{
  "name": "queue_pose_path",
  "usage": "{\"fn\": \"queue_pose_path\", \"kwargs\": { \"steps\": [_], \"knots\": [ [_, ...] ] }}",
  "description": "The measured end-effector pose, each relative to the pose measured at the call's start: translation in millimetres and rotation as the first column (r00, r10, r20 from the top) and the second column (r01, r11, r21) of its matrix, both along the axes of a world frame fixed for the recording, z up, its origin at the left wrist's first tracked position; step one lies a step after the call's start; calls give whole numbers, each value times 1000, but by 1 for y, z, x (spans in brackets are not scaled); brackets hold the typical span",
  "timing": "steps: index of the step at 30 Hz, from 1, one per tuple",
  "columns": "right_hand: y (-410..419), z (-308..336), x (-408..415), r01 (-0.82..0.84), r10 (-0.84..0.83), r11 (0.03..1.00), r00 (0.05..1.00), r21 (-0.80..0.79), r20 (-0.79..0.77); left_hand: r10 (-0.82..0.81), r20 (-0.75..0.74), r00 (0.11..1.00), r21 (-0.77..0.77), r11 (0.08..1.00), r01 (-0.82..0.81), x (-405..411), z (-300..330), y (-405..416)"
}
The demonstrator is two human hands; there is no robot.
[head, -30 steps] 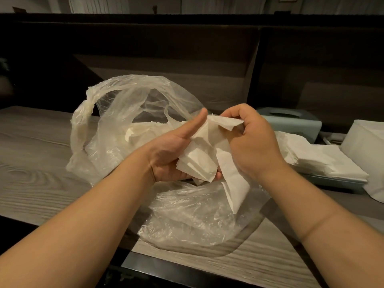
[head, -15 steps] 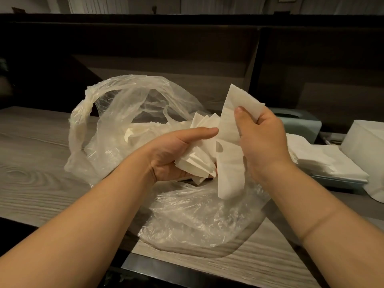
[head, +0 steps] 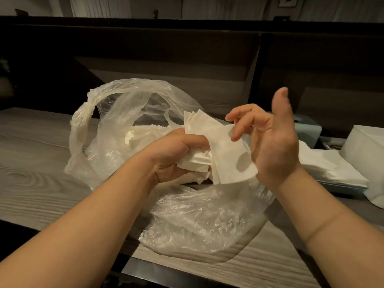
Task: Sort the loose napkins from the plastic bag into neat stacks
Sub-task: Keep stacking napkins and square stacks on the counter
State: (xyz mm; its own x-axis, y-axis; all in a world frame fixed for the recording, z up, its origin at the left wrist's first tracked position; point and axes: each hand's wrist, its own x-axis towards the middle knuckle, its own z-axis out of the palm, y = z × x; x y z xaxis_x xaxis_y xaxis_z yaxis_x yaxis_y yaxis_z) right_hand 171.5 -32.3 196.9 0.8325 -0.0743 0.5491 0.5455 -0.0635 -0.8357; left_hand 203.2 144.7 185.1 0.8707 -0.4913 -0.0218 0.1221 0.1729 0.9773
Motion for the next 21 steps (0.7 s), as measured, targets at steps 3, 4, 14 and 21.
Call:
{"fn": "queue_pose_path", "kwargs": {
  "steps": [3,4,14,21],
  "knots": [
    [-2,4,3,156,-174,970,981,-189,-85,5,-7,1000,15,1000,-5,0,0,2],
    [-3,3,5,175,-208,943,974,-284,-92,1,-9,1000,12,1000,0,1,0,2],
    [-5,3,7,171,-263,866,955,-469,-137,-6,-2,1000,24,1000,6,-3,3,1],
    [-11,12,4,261,-358,869,918,-420,-170,173,-105,979,-9,984,-175,-1,6,1]
  ]
}}
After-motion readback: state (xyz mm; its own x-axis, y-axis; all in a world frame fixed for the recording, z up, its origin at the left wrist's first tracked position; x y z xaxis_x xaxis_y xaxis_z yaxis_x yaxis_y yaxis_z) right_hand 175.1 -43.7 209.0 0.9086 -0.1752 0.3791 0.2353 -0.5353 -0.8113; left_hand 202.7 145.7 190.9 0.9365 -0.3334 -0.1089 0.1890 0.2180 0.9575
